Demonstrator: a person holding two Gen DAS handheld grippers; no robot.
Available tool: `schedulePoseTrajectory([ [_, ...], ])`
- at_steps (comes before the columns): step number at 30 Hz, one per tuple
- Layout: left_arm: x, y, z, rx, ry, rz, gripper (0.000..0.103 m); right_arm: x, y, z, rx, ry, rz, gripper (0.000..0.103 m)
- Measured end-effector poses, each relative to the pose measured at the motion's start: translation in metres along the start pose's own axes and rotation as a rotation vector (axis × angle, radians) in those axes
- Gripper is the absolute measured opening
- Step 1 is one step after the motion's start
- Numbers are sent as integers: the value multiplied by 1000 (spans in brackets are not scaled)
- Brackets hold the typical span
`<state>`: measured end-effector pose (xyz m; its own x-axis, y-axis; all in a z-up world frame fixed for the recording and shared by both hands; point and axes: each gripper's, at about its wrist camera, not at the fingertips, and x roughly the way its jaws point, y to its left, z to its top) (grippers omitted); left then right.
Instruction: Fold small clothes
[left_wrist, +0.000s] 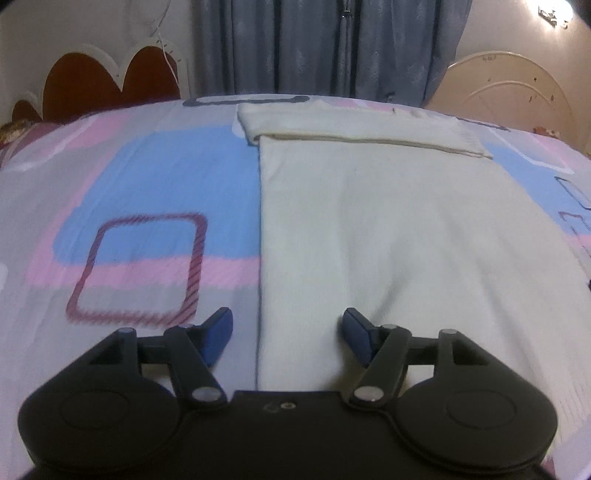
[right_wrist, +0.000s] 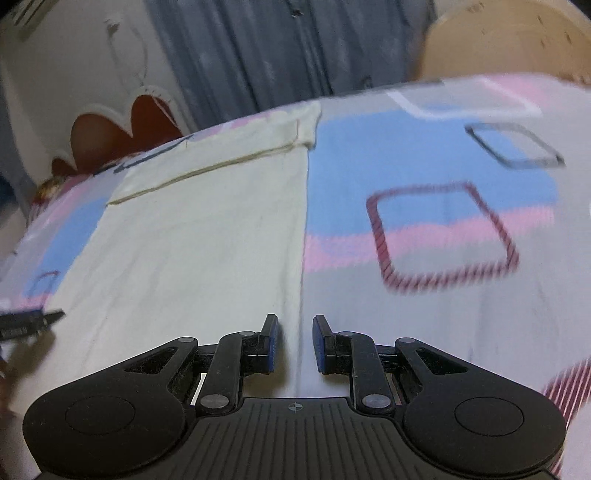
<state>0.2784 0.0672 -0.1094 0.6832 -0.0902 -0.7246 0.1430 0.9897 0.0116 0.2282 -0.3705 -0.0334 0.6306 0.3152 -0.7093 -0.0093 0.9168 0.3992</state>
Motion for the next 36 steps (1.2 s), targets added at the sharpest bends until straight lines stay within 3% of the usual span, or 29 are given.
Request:
schedulePoseTrajectory([
  [11,-41,10,-35,-8,15,-34,65,-50,5,-36,144,-46,-49,20],
  [16,-55,9,-52,-7,19,-63,64,-73,8,-49,173,-80,-30,20],
  [22,-65,27,-63,-148,8,-167,63,-85,8,-66,215,-70,-18,20],
  [23,-65,30,-62,-172,9,-182,62,-86,7,-68,226,-64,-8,21],
  [24,-65,33,-62,-195,11,-195,62,-86,6,-69,235,-60,1,32],
  [25,-64,37,-62,-221,13,-208,61,-86,4,-70,243,-61,5,48],
  [26,-64,40,-61,-241,15,-218,61,-85,3,-71,251,-70,7,51],
  [36,-54,59,-56,-401,49,-329,51,-61,-20,-59,339,-62,97,51],
])
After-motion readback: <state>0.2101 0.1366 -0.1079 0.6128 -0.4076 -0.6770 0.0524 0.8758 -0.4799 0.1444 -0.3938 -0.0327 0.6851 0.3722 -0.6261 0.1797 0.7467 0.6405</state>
